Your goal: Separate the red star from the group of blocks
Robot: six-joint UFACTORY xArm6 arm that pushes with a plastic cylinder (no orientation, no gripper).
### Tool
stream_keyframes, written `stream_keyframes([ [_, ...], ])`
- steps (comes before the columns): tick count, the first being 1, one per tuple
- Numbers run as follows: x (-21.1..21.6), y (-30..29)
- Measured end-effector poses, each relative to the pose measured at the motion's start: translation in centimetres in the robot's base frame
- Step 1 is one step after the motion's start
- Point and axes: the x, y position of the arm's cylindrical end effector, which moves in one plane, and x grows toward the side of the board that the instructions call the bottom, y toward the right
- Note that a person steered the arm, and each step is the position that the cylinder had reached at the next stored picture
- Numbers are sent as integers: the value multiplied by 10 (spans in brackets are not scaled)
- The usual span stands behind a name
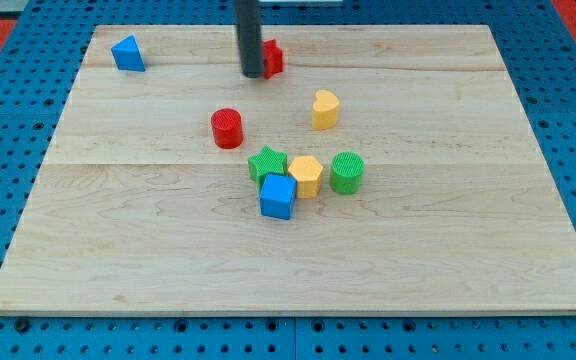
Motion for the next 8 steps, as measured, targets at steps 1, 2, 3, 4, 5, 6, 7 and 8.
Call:
stream_keyframes([
  [1,-9,23],
  [2,-7,23],
  [3,-7,30],
  [4,-4,29],
  [5,3,29],
  [6,15,26],
  [7,42,22],
  [8,72,-4],
])
